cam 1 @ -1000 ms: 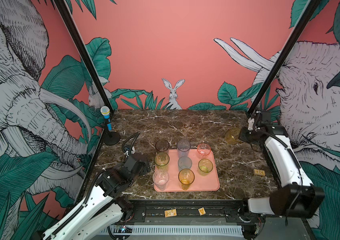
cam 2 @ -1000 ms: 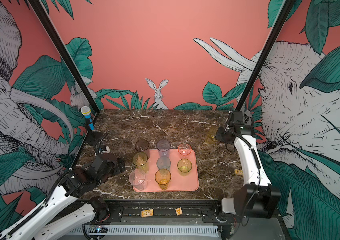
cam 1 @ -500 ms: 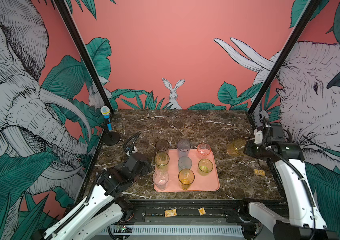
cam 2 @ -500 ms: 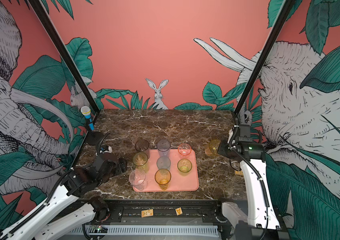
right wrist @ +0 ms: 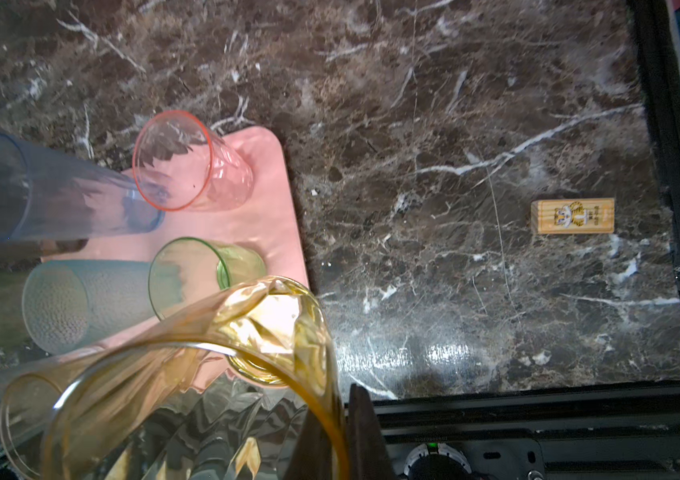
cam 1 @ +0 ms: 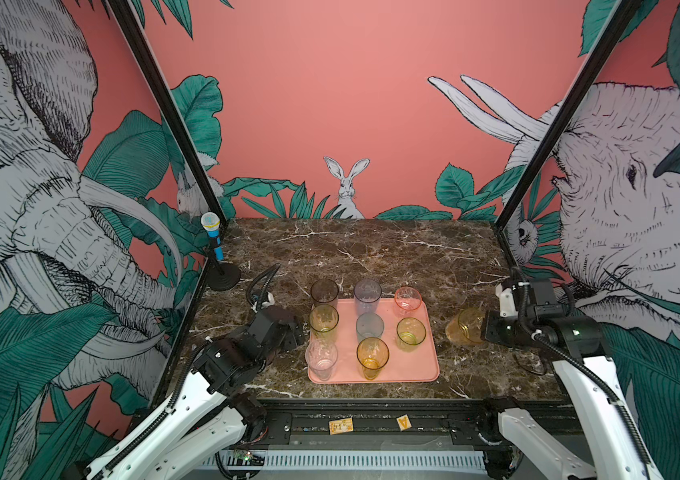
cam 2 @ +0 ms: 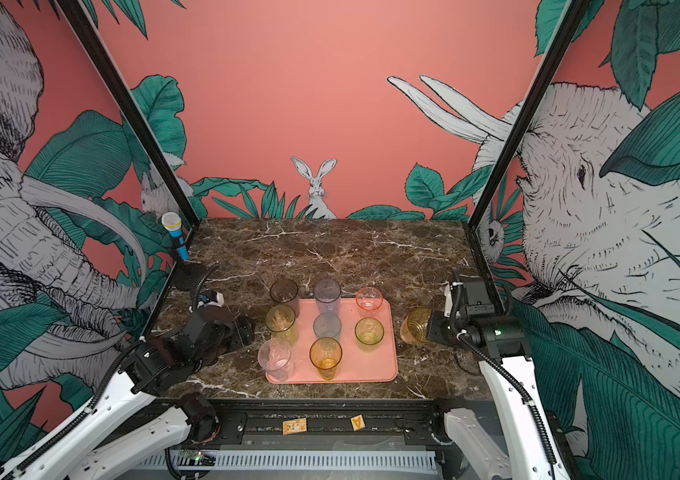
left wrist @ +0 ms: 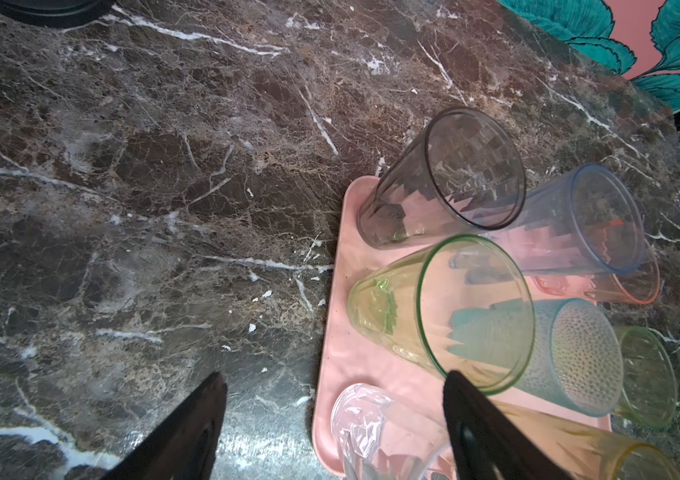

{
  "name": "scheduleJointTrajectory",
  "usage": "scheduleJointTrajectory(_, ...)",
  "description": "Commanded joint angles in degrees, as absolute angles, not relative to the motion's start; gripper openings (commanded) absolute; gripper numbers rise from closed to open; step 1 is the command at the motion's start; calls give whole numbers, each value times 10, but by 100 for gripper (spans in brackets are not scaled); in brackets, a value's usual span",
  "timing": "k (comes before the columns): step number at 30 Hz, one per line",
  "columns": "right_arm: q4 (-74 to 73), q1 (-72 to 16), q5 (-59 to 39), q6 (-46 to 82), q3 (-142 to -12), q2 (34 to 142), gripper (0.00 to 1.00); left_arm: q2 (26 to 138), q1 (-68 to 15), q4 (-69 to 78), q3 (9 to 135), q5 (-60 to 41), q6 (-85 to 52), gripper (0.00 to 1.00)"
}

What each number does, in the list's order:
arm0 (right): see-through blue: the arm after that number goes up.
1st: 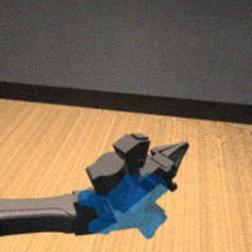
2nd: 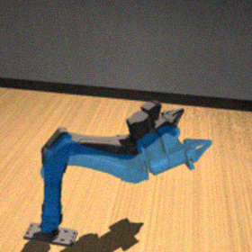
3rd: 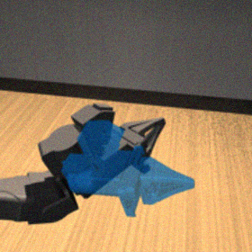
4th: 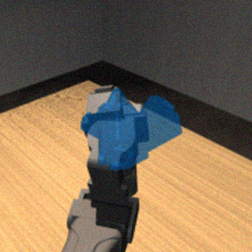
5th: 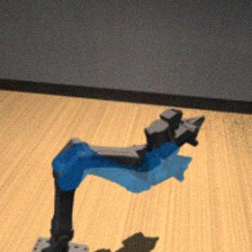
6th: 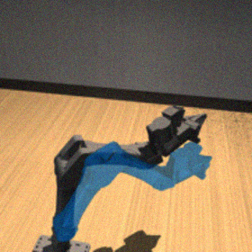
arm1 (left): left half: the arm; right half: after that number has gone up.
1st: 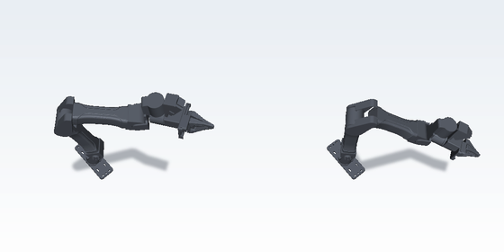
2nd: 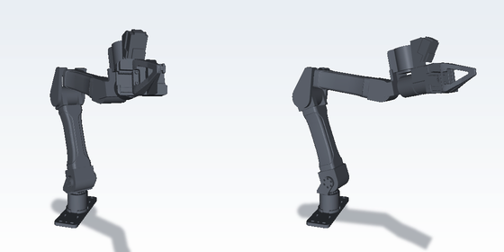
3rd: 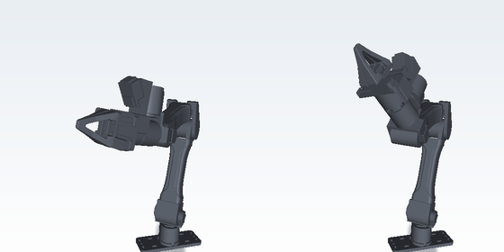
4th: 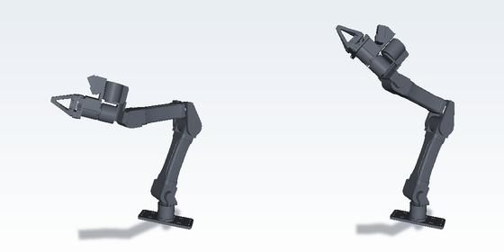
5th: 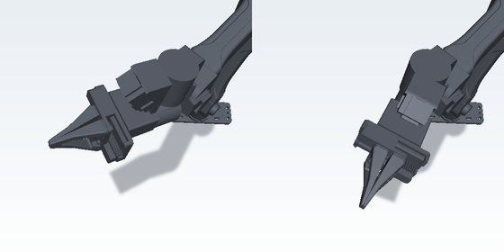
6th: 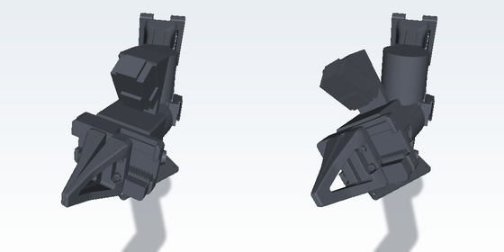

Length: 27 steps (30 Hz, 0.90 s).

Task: Place the glasses into the tray
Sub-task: 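Lift the yellow glass with the right gripper toward the tray, then lower the yellow glass onto the tray corner nearest the robot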

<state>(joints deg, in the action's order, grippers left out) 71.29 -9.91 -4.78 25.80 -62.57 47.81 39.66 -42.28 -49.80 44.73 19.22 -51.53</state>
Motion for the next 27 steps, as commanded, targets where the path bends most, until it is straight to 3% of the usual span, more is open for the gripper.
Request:
scheduleJointTrajectory(1,724,-140,-16,302,-607,460,0,391,-421,-502,439,196,-526,84)
scheduleJointTrajectory(16,609,-457,112,477,-467,499,0,395,-421,-508,445,198,-526,84)
scheduleJointTrajectory(27,526,-568,142,518,-478,623,0,383,-421,-514,437,199,-533,83)
